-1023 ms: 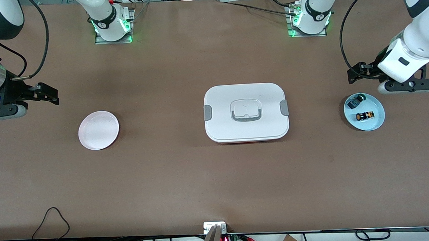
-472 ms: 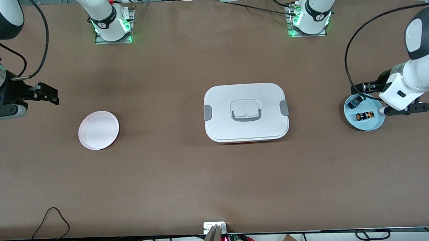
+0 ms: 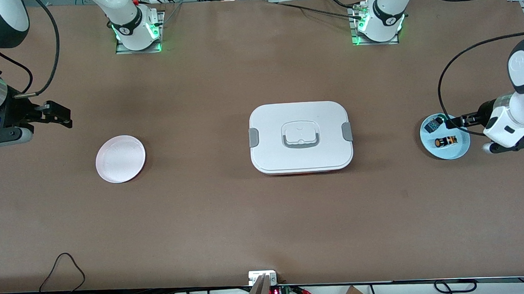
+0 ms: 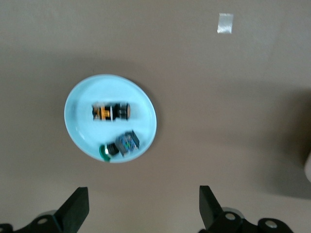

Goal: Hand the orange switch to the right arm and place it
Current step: 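Lower the left gripper onto the orange switch on the blue plate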

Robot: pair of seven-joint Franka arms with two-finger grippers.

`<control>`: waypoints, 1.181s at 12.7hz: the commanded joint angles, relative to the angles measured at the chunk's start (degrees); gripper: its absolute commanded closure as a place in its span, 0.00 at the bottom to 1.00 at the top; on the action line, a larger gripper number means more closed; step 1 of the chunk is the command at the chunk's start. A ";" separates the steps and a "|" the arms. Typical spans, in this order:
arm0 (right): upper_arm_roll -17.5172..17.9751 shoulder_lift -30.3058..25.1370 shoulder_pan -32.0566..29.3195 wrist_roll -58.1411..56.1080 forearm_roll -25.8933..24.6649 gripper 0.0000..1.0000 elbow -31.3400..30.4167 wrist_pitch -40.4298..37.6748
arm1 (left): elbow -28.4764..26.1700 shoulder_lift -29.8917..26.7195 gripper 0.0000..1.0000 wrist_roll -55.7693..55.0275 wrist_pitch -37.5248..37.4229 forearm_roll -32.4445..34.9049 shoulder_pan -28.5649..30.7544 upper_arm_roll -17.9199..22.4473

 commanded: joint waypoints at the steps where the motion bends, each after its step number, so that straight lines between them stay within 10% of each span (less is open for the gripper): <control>1: 0.05 0.09 -0.24 -0.56 0.91 0.00 0.83 -0.63 | -0.09 5.83 0.00 5.47 7.06 0.68 2.50 -0.48; 15: 0.05 0.09 -0.24 -0.38 0.91 0.00 0.83 -0.63 | -10.38 12.54 0.00 15.42 26.07 -9.78 11.03 -0.92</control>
